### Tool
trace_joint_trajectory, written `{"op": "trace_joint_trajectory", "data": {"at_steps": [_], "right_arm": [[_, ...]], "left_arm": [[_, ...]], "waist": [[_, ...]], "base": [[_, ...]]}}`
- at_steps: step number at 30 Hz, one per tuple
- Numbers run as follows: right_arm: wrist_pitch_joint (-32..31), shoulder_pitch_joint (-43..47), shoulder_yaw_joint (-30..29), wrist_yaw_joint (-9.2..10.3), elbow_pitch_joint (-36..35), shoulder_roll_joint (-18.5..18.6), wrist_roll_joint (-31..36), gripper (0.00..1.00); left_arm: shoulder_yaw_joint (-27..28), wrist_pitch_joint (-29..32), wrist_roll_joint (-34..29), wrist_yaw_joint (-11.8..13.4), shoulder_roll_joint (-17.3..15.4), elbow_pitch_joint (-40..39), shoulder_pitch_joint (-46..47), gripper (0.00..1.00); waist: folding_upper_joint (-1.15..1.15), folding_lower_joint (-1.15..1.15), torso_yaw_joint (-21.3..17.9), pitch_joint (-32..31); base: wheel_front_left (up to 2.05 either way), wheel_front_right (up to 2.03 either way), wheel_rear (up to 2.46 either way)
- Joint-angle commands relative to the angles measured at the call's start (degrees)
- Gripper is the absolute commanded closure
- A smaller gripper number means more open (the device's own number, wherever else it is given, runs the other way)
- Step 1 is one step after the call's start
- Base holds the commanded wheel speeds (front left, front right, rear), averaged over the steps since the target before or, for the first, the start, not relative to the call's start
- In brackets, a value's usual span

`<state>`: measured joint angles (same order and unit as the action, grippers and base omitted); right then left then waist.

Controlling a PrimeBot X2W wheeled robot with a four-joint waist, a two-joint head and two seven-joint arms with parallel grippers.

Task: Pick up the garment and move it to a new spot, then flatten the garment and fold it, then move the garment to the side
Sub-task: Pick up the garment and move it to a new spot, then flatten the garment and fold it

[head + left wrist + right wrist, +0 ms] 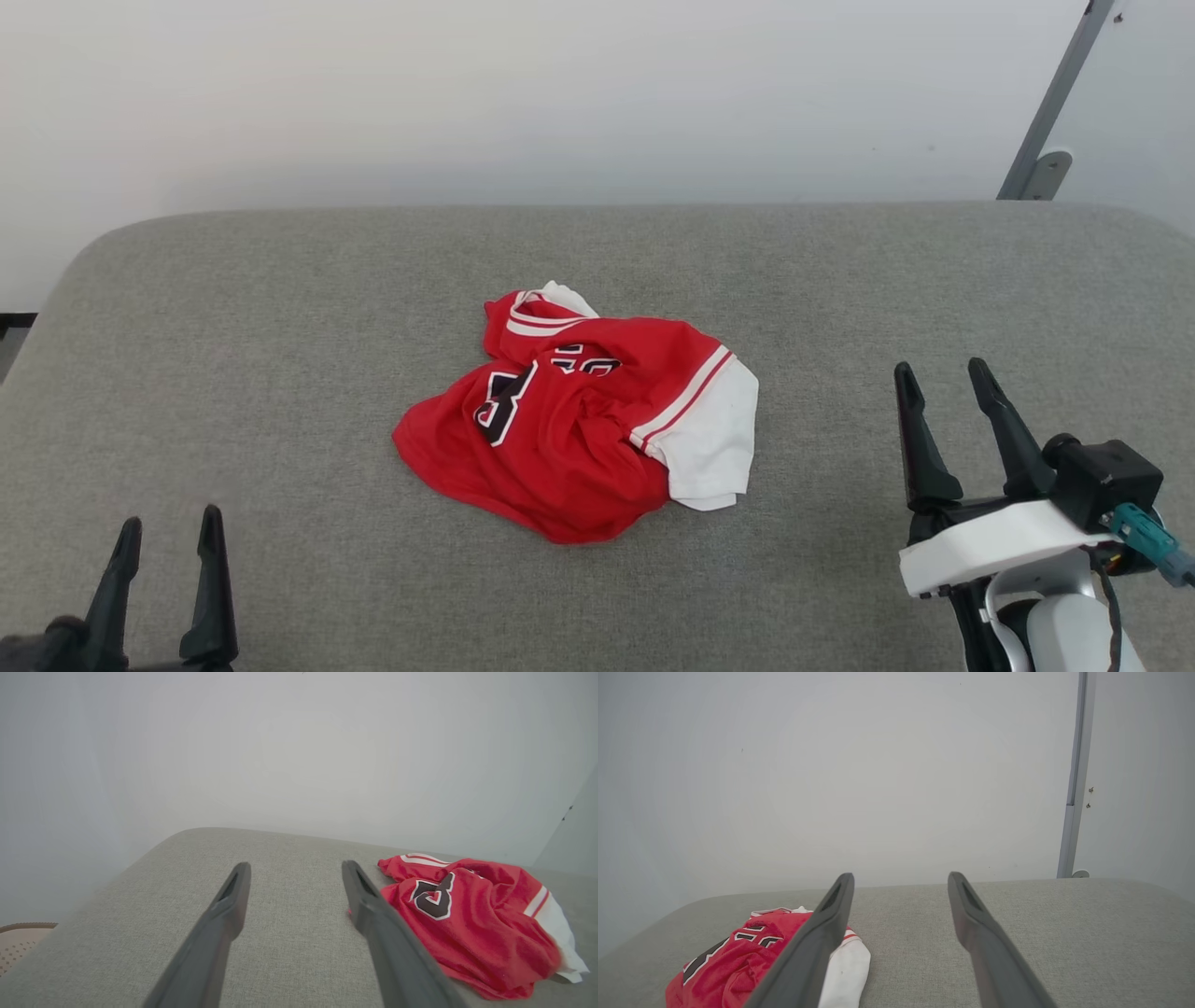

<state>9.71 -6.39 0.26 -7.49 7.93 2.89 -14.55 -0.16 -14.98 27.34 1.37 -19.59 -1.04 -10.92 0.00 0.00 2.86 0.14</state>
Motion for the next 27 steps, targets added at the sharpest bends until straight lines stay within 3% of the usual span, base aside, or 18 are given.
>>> {"op": "trace_joint_trajectory", "data": {"at_steps": [1,7,13,27], "right_arm": [[0.46,0.72,-0.11,0.00,0.07,0.00,0.06,0.00],[0.73,1.45,-0.89,0.00,0.62,0.01,-0.14,0.00],[0.81,2.14,-1.13,0.00,1.04,0.01,-0.26,0.00],[-3.53,0.74,0.75,0.00,2.74,0.00,-1.26,0.00]], "left_arm": [[1.08,-0.28,-1.16,-0.97,0.69,0.16,-0.66,0.00],[4.85,-0.28,-4.51,-5.11,4.97,1.71,-0.83,0.00],[6.57,-0.28,-7.42,-7.40,7.14,2.24,0.34,0.00],[6.32,-0.28,-9.96,-8.82,9.29,2.34,1.85,0.00]], "waist": [[0.00,0.00,0.11,-0.13],[0.00,0.00,0.51,-0.54],[0.00,0.00,0.66,-0.64],[0.00,0.00,1.77,0.14]], "base": [[0.00,0.00,0.00],[0.00,0.00,0.00],[0.00,0.00,0.00],[0.00,0.00,0.00]]}}
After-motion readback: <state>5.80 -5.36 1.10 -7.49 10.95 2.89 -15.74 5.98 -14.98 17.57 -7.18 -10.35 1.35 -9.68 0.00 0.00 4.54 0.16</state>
